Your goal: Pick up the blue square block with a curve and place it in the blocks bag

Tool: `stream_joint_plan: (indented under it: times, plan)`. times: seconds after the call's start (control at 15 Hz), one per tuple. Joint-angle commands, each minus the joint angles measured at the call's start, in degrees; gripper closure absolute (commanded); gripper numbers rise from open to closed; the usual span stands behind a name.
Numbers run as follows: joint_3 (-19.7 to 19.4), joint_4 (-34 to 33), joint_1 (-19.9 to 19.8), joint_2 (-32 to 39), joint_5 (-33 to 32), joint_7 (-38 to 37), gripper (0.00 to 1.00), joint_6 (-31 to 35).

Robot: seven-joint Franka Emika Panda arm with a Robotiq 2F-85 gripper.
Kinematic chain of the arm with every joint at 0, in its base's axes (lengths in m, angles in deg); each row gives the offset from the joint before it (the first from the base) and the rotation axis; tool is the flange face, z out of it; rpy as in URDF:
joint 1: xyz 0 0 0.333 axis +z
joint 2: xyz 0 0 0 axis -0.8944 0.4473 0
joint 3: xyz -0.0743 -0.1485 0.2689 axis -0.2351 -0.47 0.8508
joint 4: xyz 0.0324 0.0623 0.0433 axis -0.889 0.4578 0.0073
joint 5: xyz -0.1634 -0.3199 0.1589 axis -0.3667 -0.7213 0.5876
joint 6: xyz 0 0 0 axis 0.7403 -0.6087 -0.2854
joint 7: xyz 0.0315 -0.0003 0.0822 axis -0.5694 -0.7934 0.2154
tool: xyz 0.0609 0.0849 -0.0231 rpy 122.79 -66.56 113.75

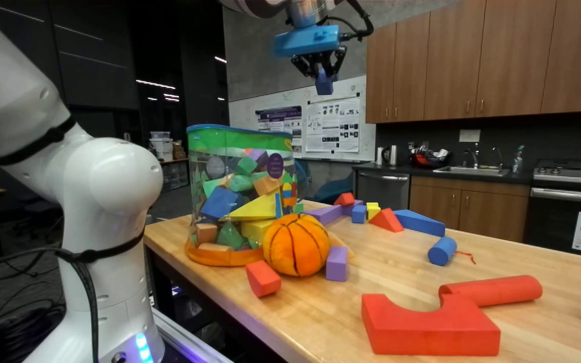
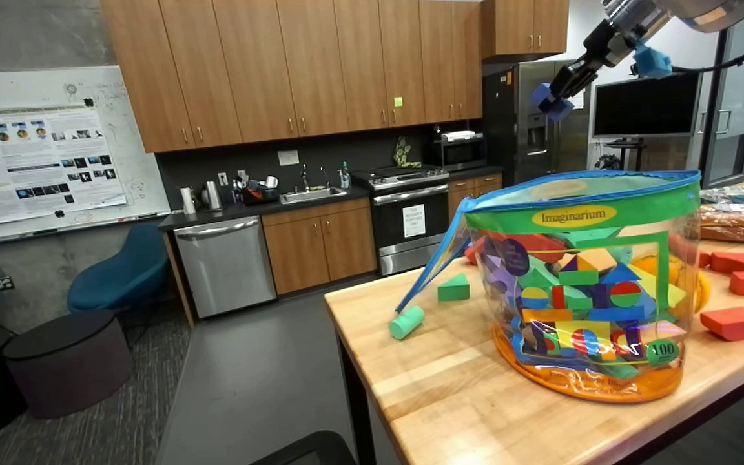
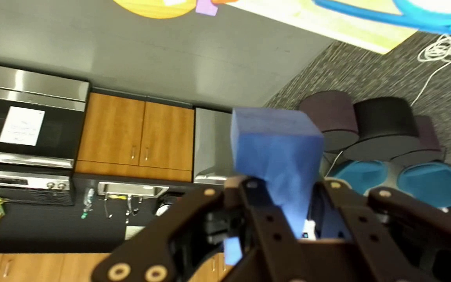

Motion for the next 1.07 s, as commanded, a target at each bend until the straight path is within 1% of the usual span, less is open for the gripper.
stream_joint_plan:
  times: [0.0,0.2,0.47,1.0]
  plan:
    - [0.32,4.34,1.65,-4.7,-2.74,5.43,0.94,-2.94]
    - [1.23,7.11,2.33,-7.11,-5.22,9.52,0.94,-3.94]
    - [3.2,10.67,3.29,-10.42,-7.73,13.62,0.94,-2.46]
    - [8.97,16.92,5.86,-16.47,-12.22,16.62,0.94,-1.6]
